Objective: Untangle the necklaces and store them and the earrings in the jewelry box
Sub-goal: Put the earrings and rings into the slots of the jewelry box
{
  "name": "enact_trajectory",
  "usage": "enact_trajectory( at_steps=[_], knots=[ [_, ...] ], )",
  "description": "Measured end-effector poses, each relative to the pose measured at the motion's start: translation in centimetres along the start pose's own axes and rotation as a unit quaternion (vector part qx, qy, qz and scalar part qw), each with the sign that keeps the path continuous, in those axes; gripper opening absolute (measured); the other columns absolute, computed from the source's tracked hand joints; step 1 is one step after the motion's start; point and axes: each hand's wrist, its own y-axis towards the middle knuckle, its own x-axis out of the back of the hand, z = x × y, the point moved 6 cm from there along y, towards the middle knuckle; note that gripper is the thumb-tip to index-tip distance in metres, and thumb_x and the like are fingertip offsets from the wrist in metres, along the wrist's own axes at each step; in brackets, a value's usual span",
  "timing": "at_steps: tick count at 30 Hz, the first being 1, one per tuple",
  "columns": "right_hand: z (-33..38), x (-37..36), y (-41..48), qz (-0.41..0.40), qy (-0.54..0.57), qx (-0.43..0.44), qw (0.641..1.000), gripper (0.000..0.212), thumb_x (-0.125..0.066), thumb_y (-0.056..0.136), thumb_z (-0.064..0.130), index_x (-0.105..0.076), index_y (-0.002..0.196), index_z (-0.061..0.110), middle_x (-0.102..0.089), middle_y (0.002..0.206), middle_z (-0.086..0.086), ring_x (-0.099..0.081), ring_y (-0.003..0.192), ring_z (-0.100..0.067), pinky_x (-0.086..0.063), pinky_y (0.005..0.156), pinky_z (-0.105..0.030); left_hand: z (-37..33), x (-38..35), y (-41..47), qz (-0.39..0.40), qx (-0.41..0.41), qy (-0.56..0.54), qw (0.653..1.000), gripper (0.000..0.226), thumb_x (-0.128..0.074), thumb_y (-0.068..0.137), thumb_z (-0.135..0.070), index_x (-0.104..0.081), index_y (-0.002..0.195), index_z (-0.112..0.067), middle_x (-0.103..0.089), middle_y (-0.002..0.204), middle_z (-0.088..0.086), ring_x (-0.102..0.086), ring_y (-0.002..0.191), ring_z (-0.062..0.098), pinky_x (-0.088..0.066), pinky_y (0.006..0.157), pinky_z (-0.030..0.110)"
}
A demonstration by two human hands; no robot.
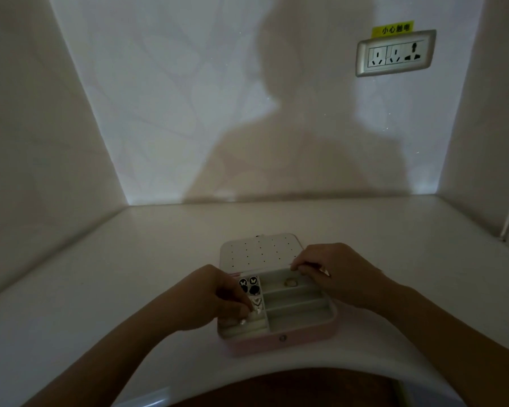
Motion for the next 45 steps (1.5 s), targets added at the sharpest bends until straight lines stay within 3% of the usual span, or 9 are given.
enact_trajectory(
  at_steps=[5, 9, 18, 25, 33, 39, 43, 45],
  knots=[
    [0.0, -0.1, 0.0, 0.002, 0.003, 0.002, 1.0, 0.026, -0.05, 0.088, 0.022, -0.072, 0.099, 0.015, -0.071, 0.095, 0.003, -0.06, 0.083, -0.004, -0.036, 0.074, 0.002, -0.1, -0.5, 0.6, -0.008, 0.003, 0.04, 0.999, 0.011, -0.068, 0.083, -0.019, -0.074, 0.092, -0.016, -0.067, 0.079, -0.008, -0.053, 0.05, -0.012, -0.039, 0.049, 0.004],
    [-0.2, -0.3, 0.1, 0.003, -0.005, 0.006, 1.0, 0.026, -0.05, 0.088, 0.022, -0.072, 0.098, 0.015, -0.071, 0.095, 0.003, -0.059, 0.086, -0.004, -0.034, 0.075, 0.004, 0.4, -0.5, 0.9, -0.03, 0.015, 0.068, 0.997, 0.011, -0.069, 0.082, -0.024, -0.074, 0.09, -0.018, -0.071, 0.089, -0.006, -0.064, 0.08, 0.002, -0.046, 0.066, 0.01],
    [-0.1, -0.3, 0.1, 0.005, -0.008, 0.008, 1.0, 0.027, -0.049, 0.088, 0.024, -0.072, 0.1, 0.015, -0.071, 0.096, 0.003, -0.056, 0.083, 0.002, -0.034, 0.076, 0.004, 0.6, -0.7, 0.7, -0.062, 0.02, 0.08, 0.995, 0.002, -0.068, 0.083, -0.027, -0.068, 0.083, -0.024, -0.07, 0.088, -0.006, -0.064, 0.085, 0.007, -0.051, 0.078, 0.022],
    [-0.1, -0.4, 0.1, 0.007, -0.013, 0.008, 1.0, 0.027, -0.049, 0.088, 0.024, -0.072, 0.099, 0.016, -0.071, 0.095, 0.003, -0.054, 0.081, 0.003, -0.034, 0.075, 0.004, 0.6, -0.9, 0.3, -0.091, 0.014, 0.079, 0.993, 0.005, -0.065, 0.086, -0.026, -0.062, 0.081, -0.027, -0.058, 0.078, -0.017, -0.052, 0.069, -0.006, -0.035, 0.053, 0.004],
    [-0.2, -0.4, 0.1, 0.009, -0.017, 0.011, 1.0, 0.024, -0.051, 0.087, 0.022, -0.072, 0.096, 0.015, -0.072, 0.093, 0.003, -0.058, 0.083, -0.003, -0.033, 0.075, 0.004, 0.5, -1.1, 0.2, -0.124, 0.017, 0.113, 0.986, 0.008, -0.064, 0.086, -0.026, -0.057, 0.081, -0.027, -0.061, 0.096, -0.009, -0.053, 0.081, 0.002, -0.034, 0.061, 0.005],
    [-0.1, -0.4, 0.0, 0.008, -0.019, 0.013, 1.0, 0.025, -0.05, 0.089, 0.022, -0.072, 0.1, 0.015, -0.071, 0.096, 0.002, -0.06, 0.084, -0.005, -0.035, 0.073, 0.001, 0.5, -1.0, 0.2, -0.133, 0.001, 0.127, 0.983, 0.02, -0.064, 0.085, -0.029, -0.051, 0.071, -0.032, -0.051, 0.079, -0.018, -0.046, 0.068, -0.006, -0.032, 0.054, 0.006],
    [-0.1, -0.1, -0.1, 0.008, -0.003, 0.011, 1.0, 0.021, -0.055, 0.09, 0.018, -0.072, 0.101, 0.015, -0.071, 0.096, 0.006, -0.059, 0.083, 0.0, -0.037, 0.075, 0.001, 0.1, 0.2, 0.5, -0.145, -0.012, 0.14, 0.979, 0.007, -0.06, 0.088, -0.032, -0.061, 0.088, -0.025, -0.058, 0.086, -0.012, -0.049, 0.068, -0.004, -0.035, 0.057, 0.006],
    [-0.4, 0.8, 0.0, -0.004, 0.005, 0.001, 1.0, 0.019, -0.058, 0.09, 0.018, -0.073, 0.102, 0.017, -0.068, 0.092, 0.01, -0.058, 0.077, 0.003, -0.041, 0.074, -0.002, -0.7, 1.1, 0.8, -0.151, -0.034, 0.125, 0.98, 0.006, -0.059, 0.089, -0.032, -0.06, 0.085, -0.027, -0.061, 0.082, -0.014, -0.053, 0.067, -0.001, -0.041, 0.061, 0.009]
  ],
)
